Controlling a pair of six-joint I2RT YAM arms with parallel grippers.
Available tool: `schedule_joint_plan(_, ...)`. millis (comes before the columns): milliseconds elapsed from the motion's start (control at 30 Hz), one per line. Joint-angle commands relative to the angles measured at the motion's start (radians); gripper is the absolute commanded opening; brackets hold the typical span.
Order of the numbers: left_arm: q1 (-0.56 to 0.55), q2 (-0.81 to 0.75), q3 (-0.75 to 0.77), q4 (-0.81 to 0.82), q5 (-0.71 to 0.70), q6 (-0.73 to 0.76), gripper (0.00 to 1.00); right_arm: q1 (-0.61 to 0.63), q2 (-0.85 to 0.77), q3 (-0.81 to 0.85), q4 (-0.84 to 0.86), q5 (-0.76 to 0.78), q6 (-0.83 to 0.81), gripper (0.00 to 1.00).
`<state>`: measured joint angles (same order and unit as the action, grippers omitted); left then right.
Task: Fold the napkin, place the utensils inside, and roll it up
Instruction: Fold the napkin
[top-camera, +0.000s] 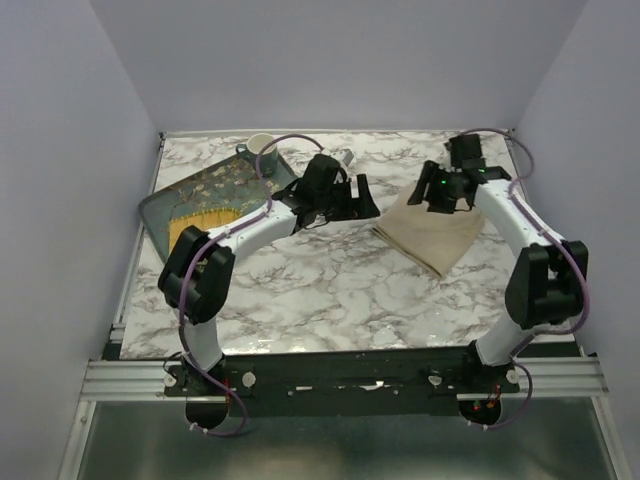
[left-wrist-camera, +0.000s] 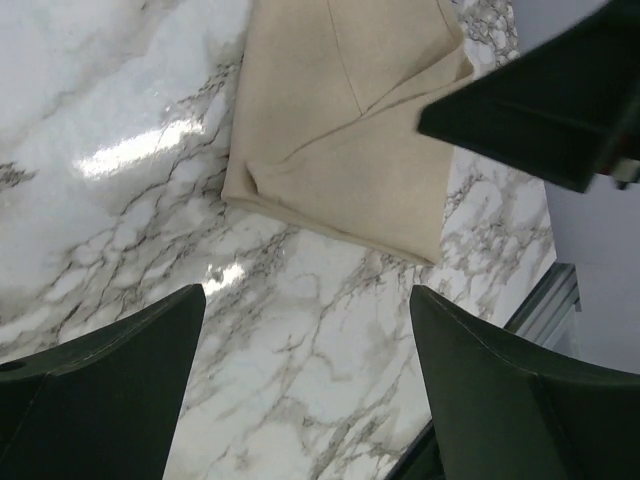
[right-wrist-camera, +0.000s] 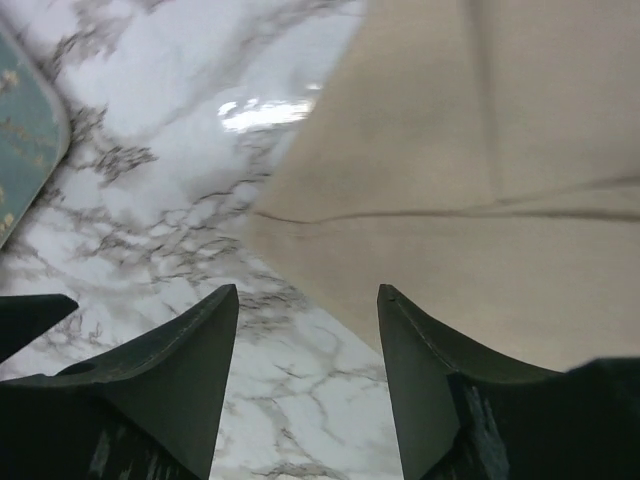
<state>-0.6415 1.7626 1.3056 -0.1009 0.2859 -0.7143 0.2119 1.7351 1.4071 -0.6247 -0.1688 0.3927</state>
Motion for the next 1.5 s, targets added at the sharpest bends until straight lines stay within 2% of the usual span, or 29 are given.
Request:
schedule_joint_plan(0, -0.047, 0.138, 0.129, -0.026, -0.04, 0.084, 0.9, -0.23, -0.138, -0.157, 0.045, -0.003, 0.041, 0.66)
schedule_joint_plan(200, -0.067, 0.294, 0.259, -0.084, -0.059, 0.117, 0.94, -0.414, -0.161, -0.258, 0.059, -0.021, 0.011, 0.64)
schedule_joint_plan(333, -0.073, 0.356, 0.322, -0.117, -0.073, 0.134, 0.93, -0.486, -0.158, -0.293, 0.091, -0.017, -0.002, 0.58)
schedule_joint_plan(533, -0.07, 0.425, 0.392, -0.172, -0.111, 0.171, 0.89, -0.503, -0.04, -0.237, 0.108, -0.015, -0.023, 0.43)
schedule_joint_plan(800, -0.064, 0.475, 0.446, -0.201, -0.131, 0.185, 0.8, -0.503, 0.05, -0.165, 0.137, -0.053, -0.026, 0.38)
schedule_joint_plan(1000, -0.057, 0.497, 0.462, -0.209, -0.128, 0.185, 0.67, -0.5, 0.119, -0.14, 0.154, -0.112, -0.026, 0.36)
schedule_joint_plan(1200, -0.046, 0.5, 0.458, -0.21, -0.131, 0.188, 0.6, -0.447, 0.071, -0.146, 0.151, -0.052, -0.081, 0.39)
schedule_joint_plan(1300, -0.04, 0.502, 0.455, -0.206, -0.129, 0.193, 0.59, -0.389, -0.003, -0.145, 0.116, 0.043, -0.11, 0.48)
schedule_joint_plan(1333, -0.038, 0.503, 0.458, -0.207, -0.128, 0.193, 0.57, -0.337, -0.021, -0.14, 0.099, 0.114, -0.115, 0.5)
schedule_joint_plan(1400, -0.035, 0.505, 0.462, -0.206, -0.125, 0.196, 0.57, -0.275, -0.084, -0.148, 0.065, 0.162, -0.13, 0.56)
schedule_joint_plan(1467, -0.035, 0.502, 0.475, -0.217, -0.126, 0.196, 0.59, -0.168, -0.152, -0.177, 0.042, 0.273, -0.144, 0.61)
